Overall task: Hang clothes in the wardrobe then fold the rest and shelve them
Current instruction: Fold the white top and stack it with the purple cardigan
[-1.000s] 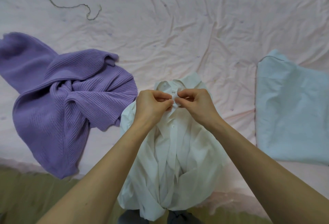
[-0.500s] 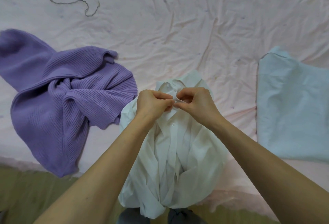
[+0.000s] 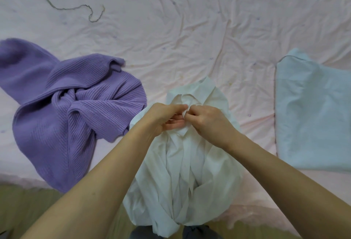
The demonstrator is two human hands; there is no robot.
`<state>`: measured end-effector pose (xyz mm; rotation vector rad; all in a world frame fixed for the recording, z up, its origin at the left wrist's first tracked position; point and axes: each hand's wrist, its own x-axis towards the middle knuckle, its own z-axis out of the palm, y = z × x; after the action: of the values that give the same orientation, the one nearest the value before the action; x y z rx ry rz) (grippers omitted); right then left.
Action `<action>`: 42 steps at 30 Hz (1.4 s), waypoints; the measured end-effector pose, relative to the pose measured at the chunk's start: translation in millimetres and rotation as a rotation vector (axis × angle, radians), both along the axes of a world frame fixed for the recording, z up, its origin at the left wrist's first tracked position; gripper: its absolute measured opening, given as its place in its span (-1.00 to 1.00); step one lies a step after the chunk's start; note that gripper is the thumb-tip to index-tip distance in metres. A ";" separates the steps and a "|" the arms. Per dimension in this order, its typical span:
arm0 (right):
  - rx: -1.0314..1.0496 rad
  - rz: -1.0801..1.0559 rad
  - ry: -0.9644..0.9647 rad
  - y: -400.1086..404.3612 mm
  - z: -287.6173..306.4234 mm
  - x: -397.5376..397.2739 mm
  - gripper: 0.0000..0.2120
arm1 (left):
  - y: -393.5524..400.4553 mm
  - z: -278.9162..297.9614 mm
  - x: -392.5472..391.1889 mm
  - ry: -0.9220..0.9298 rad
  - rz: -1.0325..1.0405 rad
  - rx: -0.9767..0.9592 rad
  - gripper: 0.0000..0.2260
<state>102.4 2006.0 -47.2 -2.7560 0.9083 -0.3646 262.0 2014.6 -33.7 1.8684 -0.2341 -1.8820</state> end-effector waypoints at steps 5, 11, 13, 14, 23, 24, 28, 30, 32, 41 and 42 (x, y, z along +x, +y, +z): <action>-0.113 -0.055 -0.067 0.5 -8.7 -10.3 -0.76 | 0.1 -7.5 -5.6 0.101 0.141 0.027 -0.93; 0.263 -0.544 -0.343 8.7 -6.2 -2.6 -0.96 | 6.3 -11.0 -25.2 0.154 0.339 -0.128 -0.90; 0.275 -0.577 -0.346 10.4 -6.1 1.4 -0.99 | 6.8 -12.8 -28.4 0.160 0.380 -0.150 -0.87; 0.241 -0.576 -0.341 10.3 -5.8 3.7 -0.98 | 6.1 -13.2 -29.3 0.171 0.411 -0.147 -0.89; -0.150 -0.369 -0.227 -5.1 -12.2 3.8 -0.83 | -0.9 -6.9 -33.2 0.349 0.617 -0.029 -0.93; -0.204 -0.317 -0.217 -8.3 -12.9 2.7 -0.81 | -1.0 -7.0 -31.0 0.360 0.609 -0.017 -0.94; -0.446 -0.018 -0.147 -22.3 -11.7 -4.9 -0.83 | -4.3 -6.2 -18.6 0.265 0.432 -0.023 -0.95; -0.501 0.032 -0.138 -30.1 -8.6 -6.3 -0.84 | -9.9 -1.7 -17.0 0.243 0.402 -0.034 -0.90; -0.480 -0.071 -0.173 -34.0 -5.0 -4.3 -0.84 | -17.0 0.0 -20.3 0.309 0.484 -0.030 -0.83; 0.594 -0.825 -0.660 -3.5 7.7 2.4 -0.86 | -27.5 2.5 -26.7 0.153 0.248 -0.267 -0.84; 0.670 -0.781 -0.667 -4.6 8.2 0.2 -0.85 | -26.6 1.9 -22.5 0.125 0.199 -0.296 -0.86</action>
<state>102.6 2001.4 -39.0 -1.4454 1.4963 -0.8395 239.5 1987.9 -31.8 1.5142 -0.2596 -1.7166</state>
